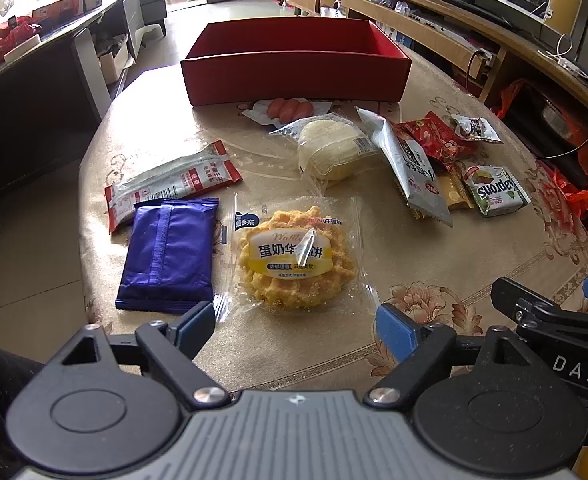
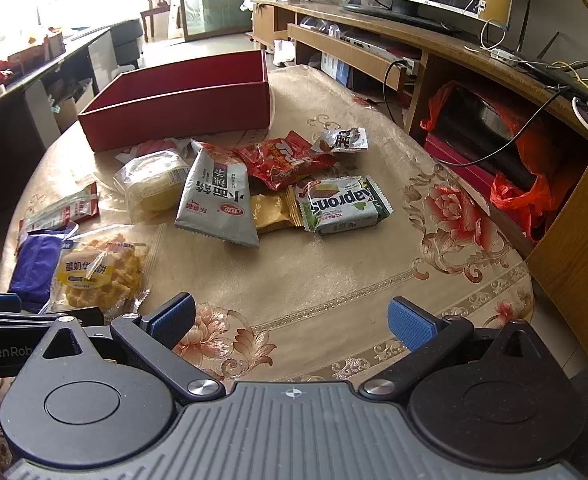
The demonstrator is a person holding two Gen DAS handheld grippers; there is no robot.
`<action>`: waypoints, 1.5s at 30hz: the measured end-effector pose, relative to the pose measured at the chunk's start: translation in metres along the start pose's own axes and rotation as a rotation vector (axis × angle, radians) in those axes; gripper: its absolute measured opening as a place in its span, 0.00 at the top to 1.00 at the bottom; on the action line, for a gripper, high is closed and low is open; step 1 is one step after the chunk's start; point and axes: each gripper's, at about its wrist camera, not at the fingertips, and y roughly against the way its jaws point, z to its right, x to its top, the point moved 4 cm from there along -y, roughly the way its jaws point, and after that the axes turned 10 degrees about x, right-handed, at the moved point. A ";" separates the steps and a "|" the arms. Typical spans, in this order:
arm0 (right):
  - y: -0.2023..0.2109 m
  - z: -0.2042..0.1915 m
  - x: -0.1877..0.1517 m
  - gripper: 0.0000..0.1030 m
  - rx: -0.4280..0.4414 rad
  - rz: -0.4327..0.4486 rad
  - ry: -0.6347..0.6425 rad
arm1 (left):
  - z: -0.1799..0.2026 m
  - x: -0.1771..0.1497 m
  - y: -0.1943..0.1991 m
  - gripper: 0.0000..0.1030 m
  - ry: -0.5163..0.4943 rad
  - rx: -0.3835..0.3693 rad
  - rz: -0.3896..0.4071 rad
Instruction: Organize snacks
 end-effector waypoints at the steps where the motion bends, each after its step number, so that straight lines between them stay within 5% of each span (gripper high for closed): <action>1: -0.001 0.000 0.000 0.00 -0.001 -0.002 0.001 | 0.000 0.000 -0.001 0.21 0.001 -0.001 -0.002; 10: -0.011 -0.013 0.006 0.02 -0.005 -0.020 0.049 | -0.007 0.001 -0.010 0.31 0.030 0.002 -0.027; 21: -0.028 -0.025 0.049 0.03 0.092 -0.017 0.090 | -0.029 0.030 -0.018 0.27 0.076 -0.027 -0.001; 27: -0.062 -0.023 0.082 0.20 0.184 -0.098 0.071 | -0.031 0.039 -0.034 0.27 0.070 -0.062 -0.044; 31: -0.095 -0.017 0.094 0.22 0.249 -0.192 0.038 | -0.023 0.042 -0.046 0.27 0.047 -0.077 -0.075; 38: -0.141 -0.027 0.094 0.16 0.283 -0.294 0.084 | -0.013 0.049 -0.065 0.21 0.021 -0.078 -0.101; 41: -0.145 -0.029 0.092 0.02 0.311 -0.283 0.076 | -0.010 0.051 -0.072 0.17 0.024 -0.084 -0.108; 45: -0.144 -0.027 0.091 0.00 0.349 -0.264 0.067 | -0.007 0.047 -0.079 0.12 0.018 -0.086 -0.124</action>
